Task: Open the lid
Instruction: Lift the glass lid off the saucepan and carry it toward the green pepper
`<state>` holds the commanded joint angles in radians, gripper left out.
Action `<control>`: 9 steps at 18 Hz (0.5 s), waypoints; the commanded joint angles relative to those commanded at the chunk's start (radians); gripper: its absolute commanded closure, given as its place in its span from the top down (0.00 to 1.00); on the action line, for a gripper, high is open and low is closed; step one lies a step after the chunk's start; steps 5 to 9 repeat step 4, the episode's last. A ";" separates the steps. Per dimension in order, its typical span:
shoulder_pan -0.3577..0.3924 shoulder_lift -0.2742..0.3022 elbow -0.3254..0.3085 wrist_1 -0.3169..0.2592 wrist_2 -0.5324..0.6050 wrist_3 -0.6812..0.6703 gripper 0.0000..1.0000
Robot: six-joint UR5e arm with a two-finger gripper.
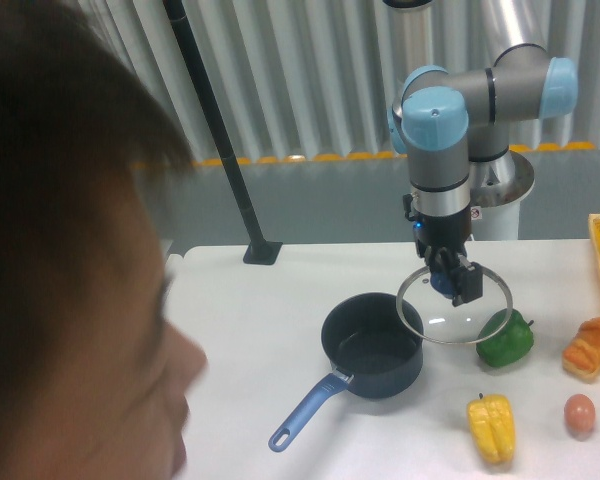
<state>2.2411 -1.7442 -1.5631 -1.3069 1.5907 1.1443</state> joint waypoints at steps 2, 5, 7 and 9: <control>0.000 0.006 -0.005 0.000 0.002 0.000 0.37; -0.002 0.008 -0.006 0.000 0.002 0.000 0.37; -0.002 0.008 -0.006 0.000 0.002 0.000 0.37; -0.002 0.008 -0.006 0.000 0.002 0.000 0.37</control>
